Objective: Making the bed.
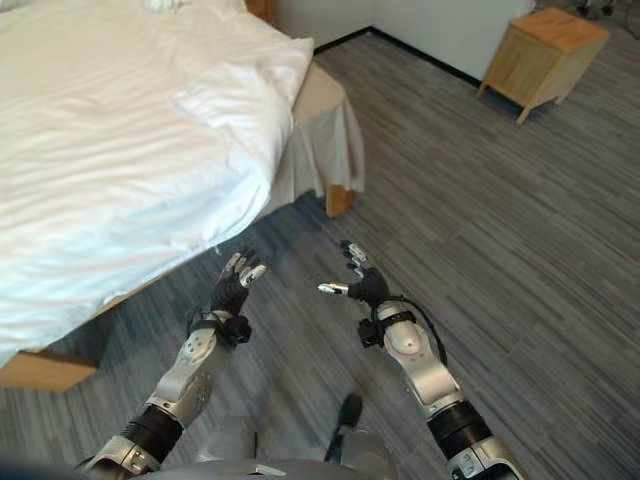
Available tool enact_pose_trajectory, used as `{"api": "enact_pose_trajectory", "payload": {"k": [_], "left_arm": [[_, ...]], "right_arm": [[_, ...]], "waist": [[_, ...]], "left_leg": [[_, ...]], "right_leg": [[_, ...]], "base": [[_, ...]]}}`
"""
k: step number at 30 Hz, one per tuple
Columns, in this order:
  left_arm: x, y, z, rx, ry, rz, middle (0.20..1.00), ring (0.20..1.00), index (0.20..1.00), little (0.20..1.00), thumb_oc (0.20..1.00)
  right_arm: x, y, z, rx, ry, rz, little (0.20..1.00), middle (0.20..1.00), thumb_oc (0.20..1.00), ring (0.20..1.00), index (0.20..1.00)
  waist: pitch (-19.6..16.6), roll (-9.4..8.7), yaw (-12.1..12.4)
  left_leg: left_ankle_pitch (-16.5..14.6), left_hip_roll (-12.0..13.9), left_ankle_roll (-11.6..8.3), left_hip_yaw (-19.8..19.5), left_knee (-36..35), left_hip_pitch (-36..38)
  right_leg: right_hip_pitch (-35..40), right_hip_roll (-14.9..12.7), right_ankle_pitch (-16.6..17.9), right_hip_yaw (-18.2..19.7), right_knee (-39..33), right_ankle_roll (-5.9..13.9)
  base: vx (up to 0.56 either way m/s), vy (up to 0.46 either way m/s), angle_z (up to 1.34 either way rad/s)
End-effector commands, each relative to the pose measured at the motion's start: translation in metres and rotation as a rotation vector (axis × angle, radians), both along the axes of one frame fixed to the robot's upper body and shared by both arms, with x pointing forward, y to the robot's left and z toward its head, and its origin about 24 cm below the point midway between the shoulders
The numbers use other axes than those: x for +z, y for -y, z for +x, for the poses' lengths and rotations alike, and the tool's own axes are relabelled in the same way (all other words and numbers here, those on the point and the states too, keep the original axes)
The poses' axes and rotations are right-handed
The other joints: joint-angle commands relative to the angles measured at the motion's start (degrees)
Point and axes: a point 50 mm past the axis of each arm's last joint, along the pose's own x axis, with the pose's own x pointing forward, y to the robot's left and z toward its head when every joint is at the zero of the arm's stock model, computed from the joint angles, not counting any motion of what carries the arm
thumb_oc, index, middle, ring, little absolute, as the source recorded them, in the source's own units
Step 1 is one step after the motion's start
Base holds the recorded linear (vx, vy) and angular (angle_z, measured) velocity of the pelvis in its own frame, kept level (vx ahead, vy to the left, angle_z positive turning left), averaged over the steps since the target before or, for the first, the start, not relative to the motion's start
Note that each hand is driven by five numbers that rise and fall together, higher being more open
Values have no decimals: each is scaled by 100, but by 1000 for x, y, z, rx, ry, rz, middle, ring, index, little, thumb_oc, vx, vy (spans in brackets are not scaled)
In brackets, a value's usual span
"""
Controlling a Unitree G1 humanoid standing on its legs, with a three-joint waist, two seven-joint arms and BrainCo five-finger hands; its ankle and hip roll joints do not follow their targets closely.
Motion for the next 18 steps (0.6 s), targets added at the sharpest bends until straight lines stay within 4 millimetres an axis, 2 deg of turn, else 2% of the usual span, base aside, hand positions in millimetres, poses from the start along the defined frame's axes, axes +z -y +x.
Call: {"api": "enact_pose_trajectory", "payload": {"k": [1, 2, 3, 4, 5, 7, 8, 9, 10, 11, 12, 13, 14, 15, 16, 17, 18], "left_arm": [[37, 14, 12, -30, 164, -53, 1000, 1000, 1000, 1000, 1000], [36, 14, 12, -30, 163, -53, 1000, 1000, 1000, 1000, 1000], [35, 14, 12, -20, 158, -57, 1000, 1000, 1000, 1000, 1000], [35, 14, 12, -19, 158, -57, 1000, 1000, 1000, 1000, 1000], [35, 16, 12, -14, 155, -59, 1000, 1000, 1000, 1000, 1000], [35, 18, 12, -3, 150, -80, 1000, 1000, 1000, 1000, 1000], [35, 19, 11, -7, 149, -98, 1000, 1000, 1000, 1000, 1000], [36, 19, 12, -6, 144, -102, 1000, 1000, 1000, 1000, 1000], [38, 18, 13, -9, 154, -100, 1000, 1000, 1000, 1000, 1000], [42, 22, 13, -30, 170, -101, 1000, 1000, 1000, 1000, 1000], [44, 24, 14, -38, 178, -97, 1000, 1000, 1000, 1000, 1000], [48, 26, 16, -38, 190, -89, 1000, 1000, 1000, 1000, 1000], [48, 26, 16, -38, 190, -89, 1000, 1000, 1000, 1000, 1000], [58, 26, 20, -39, 231, -73, 1000, 1000, 1000, 1000, 1000], [61, 26, 22, -33, 242, -69, 1000, 1000, 1000, 1000, 1000], [68, 28, 26, -41, 266, -74, 1000, 1000, 1000, 1000, 1000], [68, 28, 26, -41, 266, -74, 1000, 1000, 1000, 1000, 1000]], "right_arm": [[34, -24, 12, 88, 169, 40, 1000, 1000, 1000, 1000, 1000], [34, -24, 12, 88, 169, 40, 1000, 1000, 1000, 1000, 1000], [37, -28, 15, 85, 191, 40, 1000, 1000, 1000, 1000, 1000], [37, -28, 15, 85, 191, 40, 1000, 1000, 1000, 1000, 1000], [39, -30, 17, 81, 208, 43, 1000, 1000, 1000, 1000, 1000], [48, -36, 25, 77, 243, 40, 1000, 1000, 1000, 1000, 1000], [49, -40, 25, 81, 244, 43, 1000, 1000, 1000, 1000, 1000], [50, -46, 27, 88, 252, 30, 1000, 1000, 1000, 1000, 1000], [49, -51, 27, 93, 256, 28, 1000, 1000, 1000, 1000, 1000], [47, -52, 27, 82, 254, 39, 1000, 1000, 1000, 1000, 1000], [50, -53, 29, 76, 256, 44, 1000, 1000, 1000, 1000, 1000], [50, -55, 29, 78, 256, 42, 1000, 1000, 1000, 1000, 1000], [50, -55, 29, 78, 256, 42, 1000, 1000, 1000, 1000, 1000], [54, -57, 30, 84, 266, 49, 1000, 1000, 1000, 1000, 1000], [54, -57, 30, 88, 264, 44, 1000, 1000, 1000, 1000, 1000], [52, -53, 32, 80, 251, 39, 1000, 1000, 1000, 1000, 1000], [52, -54, 33, 80, 251, 39, 1000, 1000, 1000, 1000, 1000]], "waist": [[129, 216, 479], [146, 199, 482], [97, 267, 587], [104, 251, 587], [68, 294, 642], [13, 336, 812], [-80, 319, 872], [-121, 292, 948], [-154, 158, 1068], [-125, 68, 1143], [-107, 65, 1093], [-34, 54, 967], [-48, 64, 975], [21, 249, 736], [29, 298, 623], [18, 350, 515], [43, 343, 481]], "left_leg": [[394, -364, 483, 370, -2695, 65], [453, -389, 477, 386, -2828, 160], [747, -409, 455, 465, -3217, -18], [777, -425, 448, 473, -3291, 33], [925, -441, 434, 645, -3642, -55], [1101, -479, 470, 1018, -3844, -315], [1097, -525, 559, 1045, -3991, -176], [1237, -608, 692, 1029, -3987, -73], [1217, -705, 776, 1007, -3950, 16], [1118, -725, 879, 1074, -3864, 100], [1002, -698, 964, 1098, -3790, 224], [894, -723, 1029, 1071, -3798, 457], [900, -705, 1026, 1076, -3793, 436], [756, -606, 1082, 954, -3910, 849], [690, -579, 1060, 919, -4024, 1058], [553, -571, 1015, 760, -4118, 1294], [542, -586, 1012, 728, -4111, 1315]], "right_leg": [[573, 3, -681, -43, -100, 883], [602, -20, -696, -40, -100, 887], [758, 115, -844, -29, -100, 894], [774, 101, -862, -29, -100, 895], [928, 193, -1020, -17, -100, 880], [1275, 347, -1264, 26, -100, 835], [1315, 394, -1252, 40, -100, 841], [1485, 475, -1287, 54, -100, 814], [1616, 469, -1275, 127, 122, 838], [1546, 403, -1243, 62, 738, 1035], [1259, 287, -1177, 48, 1351, 1193], [923, 77, -907, -17, 2104, 1470], [902, 93, -892, -8, 2098, 1463], [96, -79, -312, -15, 3510, 1684], [-59, -229, -257, -156, 3608, 1684], [-237, -448, -388, -295, 3296, 1553], [-198, -467, -418, -328, 3308, 1556]], "base": [[546, 131, -23], [553, 105, -17], [234, 9, -16], [413, 37, -29], [428, 43, -18], [542, 65, -9], [508, 94, -20], [601, 137, -31], [571, 132, -30], [483, 116, -40], [409, 99, -52], [253, 71, -42], [372, 157, -16], [362, 133, 7], [596, 156, 33], [373, 31, 57], [450, -51, 77]]}}
